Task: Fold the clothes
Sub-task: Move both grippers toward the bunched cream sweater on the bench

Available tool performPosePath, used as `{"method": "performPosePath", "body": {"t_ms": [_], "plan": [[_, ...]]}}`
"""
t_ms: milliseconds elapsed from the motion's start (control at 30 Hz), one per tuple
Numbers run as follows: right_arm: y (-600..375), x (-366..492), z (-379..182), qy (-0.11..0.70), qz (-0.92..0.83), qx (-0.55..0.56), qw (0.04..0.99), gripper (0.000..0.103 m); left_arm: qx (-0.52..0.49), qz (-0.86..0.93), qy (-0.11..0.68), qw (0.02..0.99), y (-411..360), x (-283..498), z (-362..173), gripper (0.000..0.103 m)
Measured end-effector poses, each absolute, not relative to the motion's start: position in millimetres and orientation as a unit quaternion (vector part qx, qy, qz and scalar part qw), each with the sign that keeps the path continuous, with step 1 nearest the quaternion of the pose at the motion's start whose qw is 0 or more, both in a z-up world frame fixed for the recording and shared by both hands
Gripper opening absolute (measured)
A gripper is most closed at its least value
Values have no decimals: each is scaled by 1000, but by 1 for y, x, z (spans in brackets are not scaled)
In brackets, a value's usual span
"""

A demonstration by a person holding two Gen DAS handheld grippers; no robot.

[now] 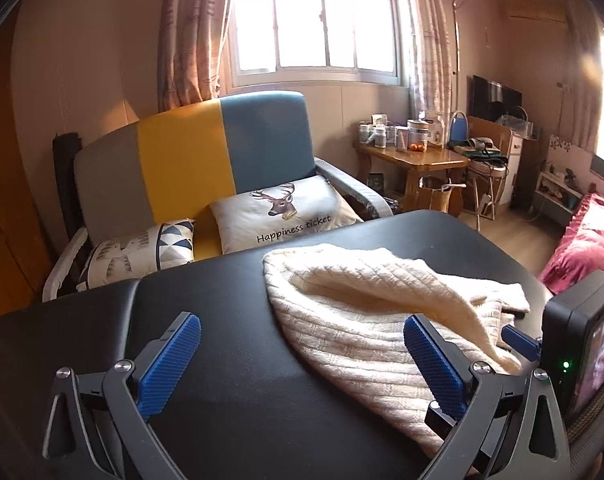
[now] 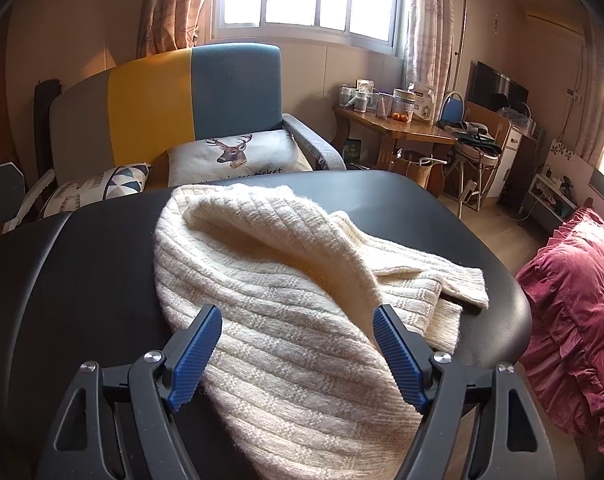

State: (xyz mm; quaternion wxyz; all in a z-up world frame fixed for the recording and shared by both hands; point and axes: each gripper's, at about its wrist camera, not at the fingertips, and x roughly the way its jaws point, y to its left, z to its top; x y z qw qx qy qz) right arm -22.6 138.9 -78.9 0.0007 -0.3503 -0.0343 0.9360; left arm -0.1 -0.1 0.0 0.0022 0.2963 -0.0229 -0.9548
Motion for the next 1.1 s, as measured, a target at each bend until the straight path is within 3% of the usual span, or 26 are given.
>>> {"method": "performPosePath", "body": {"t_ms": [733,900,1000,1033,1100], "plan": [[132,-22,-81,-37,935,-354,-11,80,363,-931,37,-22,-36,-11,-48,103],[130,-19,-80,-30,936,-348,-43,80,367,-927,56,-46,-57,-9,-57,103],[129,-15,-75,-16,935,-337,-110,80,390,-911,104,-84,-73,-12,-69,103],[128,-15,-74,-12,930,-337,-146,84,401,-904,118,-89,-79,-14,-74,103],[125,-20,-75,-24,917,-351,-187,102,426,-889,138,-95,-90,-15,-87,103]]}}
